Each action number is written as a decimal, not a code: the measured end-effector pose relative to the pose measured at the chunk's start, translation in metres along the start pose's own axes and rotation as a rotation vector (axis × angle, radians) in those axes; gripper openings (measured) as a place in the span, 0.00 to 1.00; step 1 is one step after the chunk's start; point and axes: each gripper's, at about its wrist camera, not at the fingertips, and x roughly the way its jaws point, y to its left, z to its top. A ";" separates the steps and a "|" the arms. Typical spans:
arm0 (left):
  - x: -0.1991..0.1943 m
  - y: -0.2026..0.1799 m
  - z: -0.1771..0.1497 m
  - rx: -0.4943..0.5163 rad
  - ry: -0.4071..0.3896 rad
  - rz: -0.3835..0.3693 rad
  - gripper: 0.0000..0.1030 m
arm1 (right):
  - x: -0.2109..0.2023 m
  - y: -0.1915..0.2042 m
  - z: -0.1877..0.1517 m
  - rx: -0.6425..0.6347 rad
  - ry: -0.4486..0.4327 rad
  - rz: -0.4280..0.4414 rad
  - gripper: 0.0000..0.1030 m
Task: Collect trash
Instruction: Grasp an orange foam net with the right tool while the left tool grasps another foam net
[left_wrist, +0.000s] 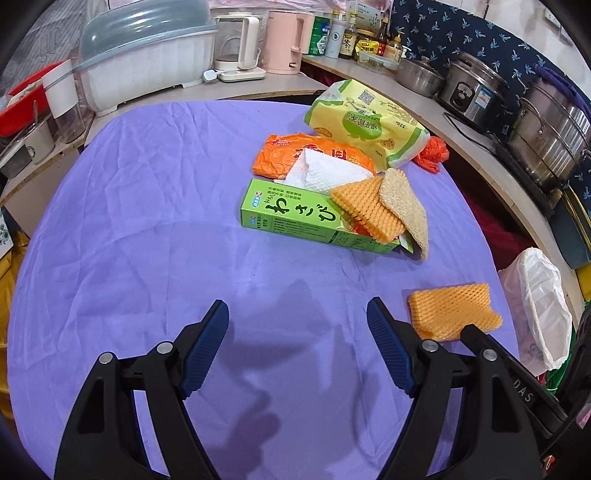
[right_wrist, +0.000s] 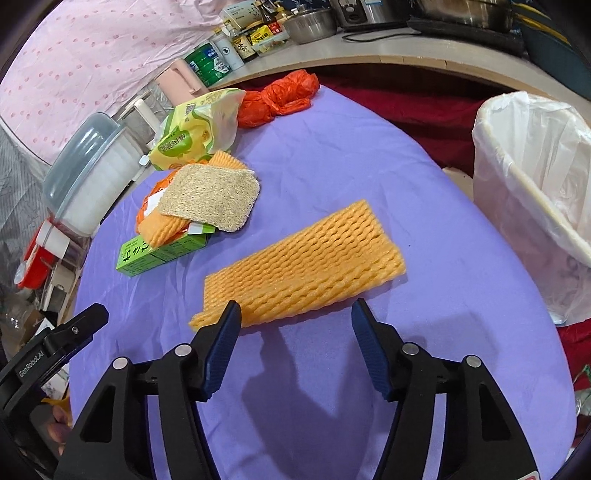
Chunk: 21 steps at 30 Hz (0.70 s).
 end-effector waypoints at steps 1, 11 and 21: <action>0.002 -0.001 0.001 0.000 0.002 0.000 0.71 | 0.002 -0.001 0.001 0.007 0.003 0.003 0.55; 0.018 -0.015 0.019 -0.005 0.008 -0.039 0.74 | 0.015 -0.015 0.027 0.142 -0.003 0.072 0.56; 0.046 -0.040 0.043 -0.011 0.016 -0.072 0.78 | 0.032 -0.020 0.044 0.168 0.002 0.064 0.28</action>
